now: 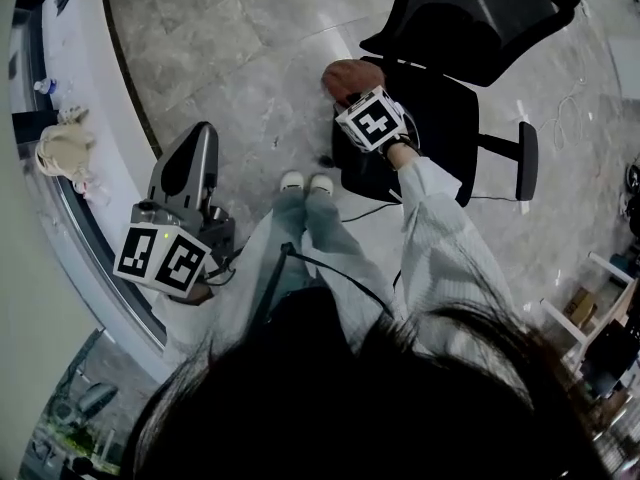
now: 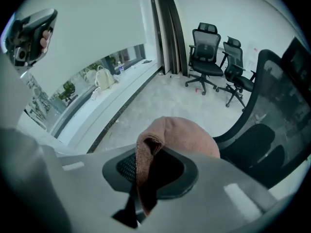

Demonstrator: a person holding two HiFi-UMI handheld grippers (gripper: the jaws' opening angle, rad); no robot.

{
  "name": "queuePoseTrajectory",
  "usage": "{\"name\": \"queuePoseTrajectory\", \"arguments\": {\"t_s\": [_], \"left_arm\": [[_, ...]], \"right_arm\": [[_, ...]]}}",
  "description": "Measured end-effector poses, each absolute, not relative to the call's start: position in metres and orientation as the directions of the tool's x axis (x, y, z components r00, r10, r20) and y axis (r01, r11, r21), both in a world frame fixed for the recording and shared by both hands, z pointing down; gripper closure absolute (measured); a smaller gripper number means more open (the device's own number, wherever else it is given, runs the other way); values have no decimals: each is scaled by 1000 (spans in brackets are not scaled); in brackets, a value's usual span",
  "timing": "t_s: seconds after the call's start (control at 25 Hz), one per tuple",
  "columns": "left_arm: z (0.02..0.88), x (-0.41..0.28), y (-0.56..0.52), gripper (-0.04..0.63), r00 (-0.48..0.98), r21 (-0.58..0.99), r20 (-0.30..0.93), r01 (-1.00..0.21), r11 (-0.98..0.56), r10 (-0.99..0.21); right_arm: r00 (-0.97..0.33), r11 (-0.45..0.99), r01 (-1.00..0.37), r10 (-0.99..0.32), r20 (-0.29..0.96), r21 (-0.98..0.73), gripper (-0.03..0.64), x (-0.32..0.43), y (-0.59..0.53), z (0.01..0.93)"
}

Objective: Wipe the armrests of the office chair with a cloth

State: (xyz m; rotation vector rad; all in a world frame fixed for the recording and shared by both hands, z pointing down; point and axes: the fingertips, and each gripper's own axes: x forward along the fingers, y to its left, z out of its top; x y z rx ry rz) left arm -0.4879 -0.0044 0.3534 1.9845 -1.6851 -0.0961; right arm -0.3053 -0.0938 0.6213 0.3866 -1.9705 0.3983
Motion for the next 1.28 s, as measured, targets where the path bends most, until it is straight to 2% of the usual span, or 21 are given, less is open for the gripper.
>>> {"name": "queuePoseTrajectory", "arguments": {"t_s": [0.36, 0.8, 1.08, 1.28], "left_arm": [[343, -448, -15, 592, 311, 460, 239, -871, -175, -920], [327, -398, -23, 592, 401, 470, 201, -840, -271, -894], [332, -406, -25, 592, 369, 468, 222, -852, -233, -903], [342, -430, -25, 592, 320, 462, 250, -869, -178, -914]], "right_arm": [[-501, 883, -414, -17, 865, -223, 572, -298, 4, 605], [-512, 867, -394, 68, 856, -305, 571, -265, 77, 603], [-579, 839, -432, 24, 815, -331, 571, -261, 34, 591], [-576, 785, -526, -45, 816, -328, 571, -256, -39, 598]]}}
